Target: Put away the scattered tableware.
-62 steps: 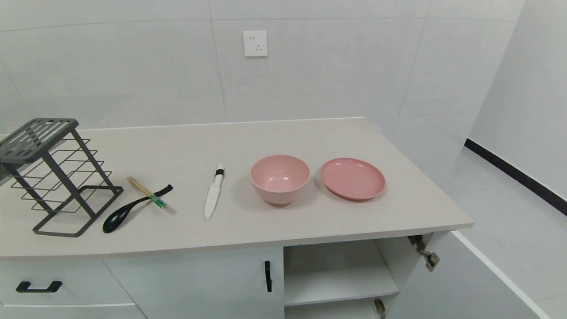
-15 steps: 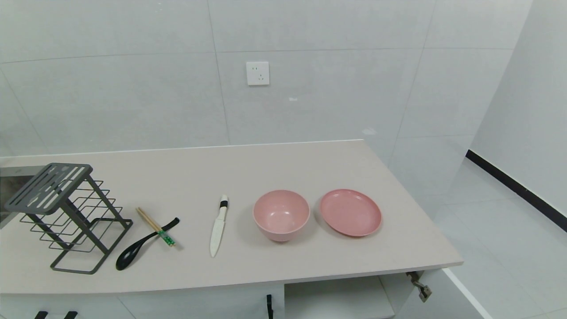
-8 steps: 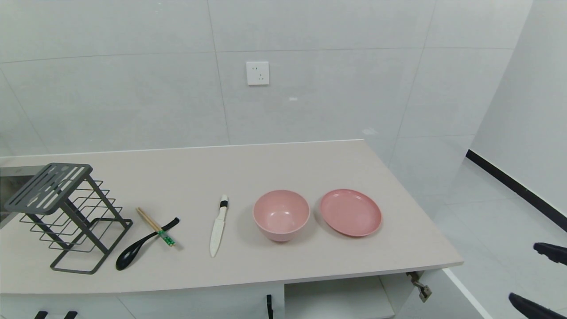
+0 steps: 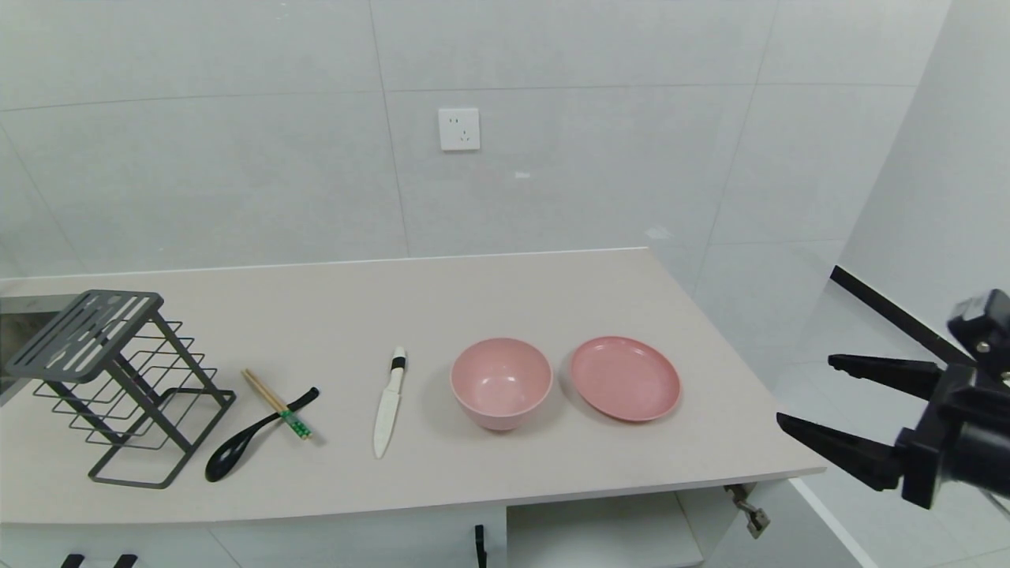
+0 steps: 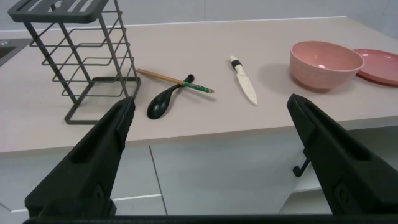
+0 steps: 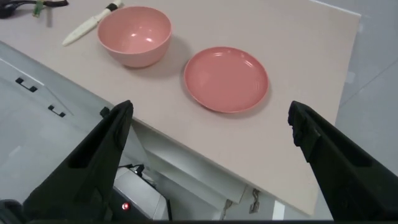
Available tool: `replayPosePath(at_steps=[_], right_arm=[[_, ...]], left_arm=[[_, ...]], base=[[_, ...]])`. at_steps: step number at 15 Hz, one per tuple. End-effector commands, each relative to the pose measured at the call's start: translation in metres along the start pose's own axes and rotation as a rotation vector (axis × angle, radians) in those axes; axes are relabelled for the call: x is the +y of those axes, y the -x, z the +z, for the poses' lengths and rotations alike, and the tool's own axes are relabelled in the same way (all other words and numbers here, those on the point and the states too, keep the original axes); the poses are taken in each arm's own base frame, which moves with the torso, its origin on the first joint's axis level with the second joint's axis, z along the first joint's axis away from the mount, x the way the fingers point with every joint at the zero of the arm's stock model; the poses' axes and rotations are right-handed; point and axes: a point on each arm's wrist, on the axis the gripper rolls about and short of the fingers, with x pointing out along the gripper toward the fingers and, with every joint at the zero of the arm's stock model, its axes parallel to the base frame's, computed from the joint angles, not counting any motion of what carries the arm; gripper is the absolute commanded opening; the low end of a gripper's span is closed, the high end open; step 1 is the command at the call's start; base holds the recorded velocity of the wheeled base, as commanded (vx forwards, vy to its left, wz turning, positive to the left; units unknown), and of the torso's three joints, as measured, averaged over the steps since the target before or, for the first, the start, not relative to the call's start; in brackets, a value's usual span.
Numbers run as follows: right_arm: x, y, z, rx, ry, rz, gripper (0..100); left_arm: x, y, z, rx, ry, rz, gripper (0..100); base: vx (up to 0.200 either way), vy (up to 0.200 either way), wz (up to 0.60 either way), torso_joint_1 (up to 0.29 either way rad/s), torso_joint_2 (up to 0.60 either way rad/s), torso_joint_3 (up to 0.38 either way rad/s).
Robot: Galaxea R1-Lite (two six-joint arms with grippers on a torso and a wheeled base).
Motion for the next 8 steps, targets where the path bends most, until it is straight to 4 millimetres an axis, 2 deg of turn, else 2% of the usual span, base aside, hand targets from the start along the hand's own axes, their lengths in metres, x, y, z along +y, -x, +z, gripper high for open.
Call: replayPosePath(at_steps=[1,4,8], right_arm=[[-0.011,-0.037,-0.021,0.113,-0.042,0.025,100],[-0.018,-0.056,-0.028,0.151,-0.055,0.034,100],[-0.011,-0.070,-0.027,0.171,-0.118,0.089,100]], left_arm=[[0.000,0.000,0.000,0.001,0.000,0.000,100],[0.000,0.000,0.000,0.001,0.003,0.002,100],[0.000,0.000,0.000,0.001,0.004,0.002,100]], base=[[0.000,0.000,0.00,0.000,0.00,0.000],[0.000,0.000,0.00,0.000,0.00,0.000],[0.000,0.000,0.00,0.000,0.00,0.000]])
